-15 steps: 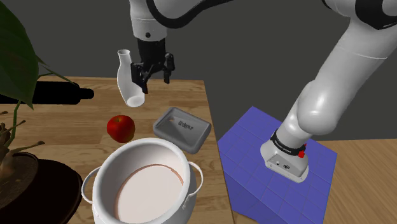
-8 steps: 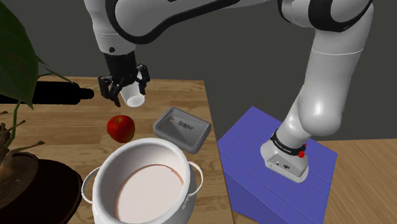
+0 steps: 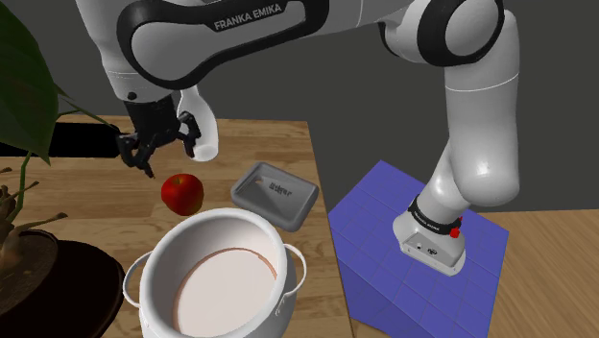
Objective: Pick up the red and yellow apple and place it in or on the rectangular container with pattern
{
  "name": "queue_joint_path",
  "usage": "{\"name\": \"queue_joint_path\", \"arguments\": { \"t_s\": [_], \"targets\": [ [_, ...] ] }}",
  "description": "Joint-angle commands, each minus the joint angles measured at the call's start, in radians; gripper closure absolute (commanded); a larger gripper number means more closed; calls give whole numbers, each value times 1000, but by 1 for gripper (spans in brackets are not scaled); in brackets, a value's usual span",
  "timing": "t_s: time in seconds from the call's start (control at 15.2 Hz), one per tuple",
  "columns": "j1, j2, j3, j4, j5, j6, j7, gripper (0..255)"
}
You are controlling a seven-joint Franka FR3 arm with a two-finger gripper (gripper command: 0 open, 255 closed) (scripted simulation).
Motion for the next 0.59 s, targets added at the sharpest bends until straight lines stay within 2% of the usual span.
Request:
{"name": "queue_joint_path", "arguments": {
  "t_s": [0.0, 0.2, 0.53],
  "targets": [
    [-2, 4, -2, -21, -2, 25, 1, 0],
    [-2, 10, -4, -46, -6, 56, 3, 0],
    [-2, 10, -4, -46, -6, 56, 3, 0]
  ]
}}
